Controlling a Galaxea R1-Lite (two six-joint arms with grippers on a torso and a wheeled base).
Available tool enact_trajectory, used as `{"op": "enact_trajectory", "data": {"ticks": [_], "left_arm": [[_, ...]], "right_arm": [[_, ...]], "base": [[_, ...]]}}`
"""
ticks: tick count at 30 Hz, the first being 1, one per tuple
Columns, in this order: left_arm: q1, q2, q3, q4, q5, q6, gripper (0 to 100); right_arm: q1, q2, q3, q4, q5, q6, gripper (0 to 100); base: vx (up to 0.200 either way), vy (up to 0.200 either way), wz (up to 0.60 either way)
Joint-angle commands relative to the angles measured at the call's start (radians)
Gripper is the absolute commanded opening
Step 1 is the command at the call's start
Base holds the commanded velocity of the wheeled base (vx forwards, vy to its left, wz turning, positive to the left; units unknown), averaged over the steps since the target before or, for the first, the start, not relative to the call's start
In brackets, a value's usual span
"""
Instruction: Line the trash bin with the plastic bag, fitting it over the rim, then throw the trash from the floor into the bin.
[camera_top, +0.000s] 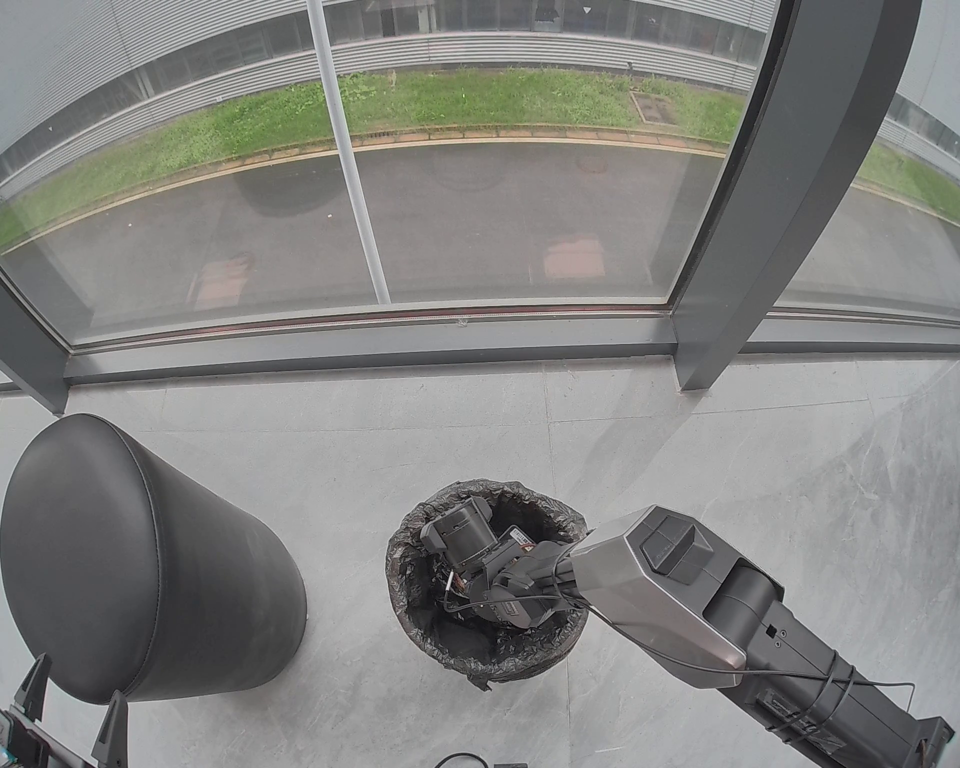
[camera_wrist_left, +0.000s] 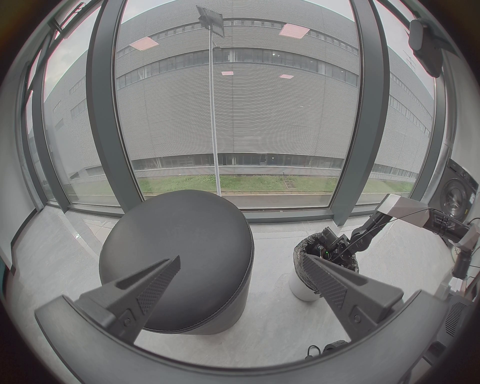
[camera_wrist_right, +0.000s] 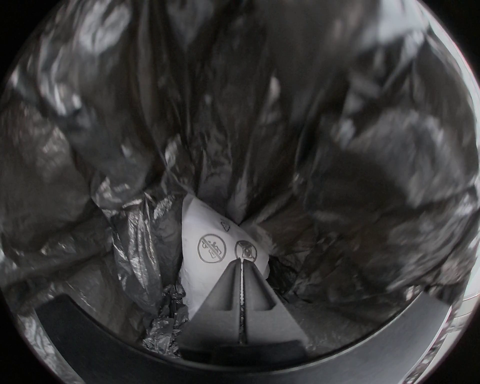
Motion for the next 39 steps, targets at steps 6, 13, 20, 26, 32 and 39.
{"op": "enact_trajectory", "data": {"ticks": [6, 13, 20, 26, 32, 39], "left_arm": [[0.0, -0.015, 0.012, 0.0, 0.0, 0.0, 100], [0.0, -0.015, 0.012, 0.0, 0.0, 0.0, 100], [0.0, -0.015, 0.012, 0.0, 0.0, 0.0, 100], [0.0, -0.015, 0.012, 0.0, 0.0, 0.0, 100], [0.0, -0.015, 0.012, 0.0, 0.0, 0.0, 100], [0.0, -0.015, 0.012, 0.0, 0.0, 0.0, 100]], "right_arm": [[0.031, -0.082, 0.0, 0.061, -0.022, -0.01, 0], [0.034, -0.145, 0.0, 0.102, -0.048, -0.01, 0], [0.034, -0.221, 0.0, 0.18, -0.067, -0.008, 0], [0.034, -0.3, 0.0, 0.226, -0.068, -0.004, 0], [0.036, -0.384, 0.0, 0.277, -0.09, -0.004, 0], [0.06, -0.468, 0.0, 0.312, -0.113, -0.002, 0]], "base": [[0.0, 0.0, 0.0], [0.0, 0.0, 0.0], [0.0, 0.0, 0.0], [0.0, 0.0, 0.0], [0.0, 0.0, 0.0], [0.0, 0.0, 0.0]]}}
